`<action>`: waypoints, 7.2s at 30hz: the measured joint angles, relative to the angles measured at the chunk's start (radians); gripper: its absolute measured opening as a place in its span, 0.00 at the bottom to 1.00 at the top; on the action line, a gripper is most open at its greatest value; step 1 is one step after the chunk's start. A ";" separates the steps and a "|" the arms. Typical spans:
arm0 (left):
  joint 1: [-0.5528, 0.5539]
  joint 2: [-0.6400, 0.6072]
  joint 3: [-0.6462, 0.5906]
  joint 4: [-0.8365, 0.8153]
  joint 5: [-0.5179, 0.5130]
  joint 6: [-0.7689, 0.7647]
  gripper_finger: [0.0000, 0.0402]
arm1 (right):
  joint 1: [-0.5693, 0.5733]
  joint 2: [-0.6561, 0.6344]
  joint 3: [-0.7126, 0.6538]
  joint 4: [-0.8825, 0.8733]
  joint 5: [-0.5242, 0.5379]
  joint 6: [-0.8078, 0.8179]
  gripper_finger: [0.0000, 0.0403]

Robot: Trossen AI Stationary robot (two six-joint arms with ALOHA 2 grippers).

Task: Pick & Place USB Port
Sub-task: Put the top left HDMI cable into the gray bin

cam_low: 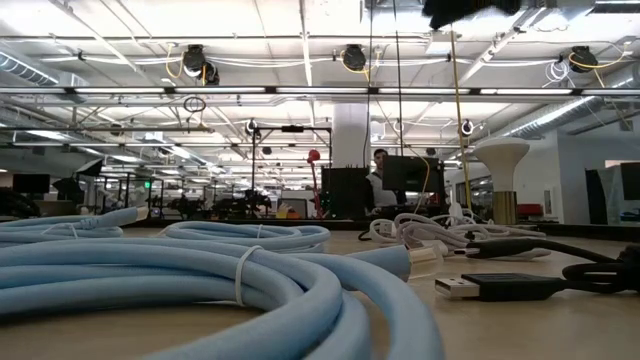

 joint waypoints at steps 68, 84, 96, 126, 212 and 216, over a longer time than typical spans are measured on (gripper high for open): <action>0.088 0.039 -0.667 0.281 0.593 0.277 0.46 | -0.240 -0.049 0.039 0.242 -0.114 -0.255 0.42; 0.131 0.089 -0.643 0.229 0.740 0.204 0.10 | -0.240 -0.049 0.039 0.243 -0.113 -0.242 0.42; 0.212 -0.117 -0.360 -0.081 0.777 -0.085 0.09 | -0.240 -0.049 0.039 0.243 -0.112 -0.258 0.41; -0.077 0.565 0.608 -0.538 0.037 -1.448 0.09 | -0.134 -0.036 0.038 0.253 -0.121 -0.311 0.40; 0.348 0.398 0.747 -0.126 0.205 -0.280 0.08 | -0.165 0.145 -0.101 1.230 -0.218 -0.176 0.64; 0.347 0.398 0.747 -0.106 0.216 -0.255 0.08 | -0.165 0.145 -0.101 1.266 -0.247 -0.173 0.64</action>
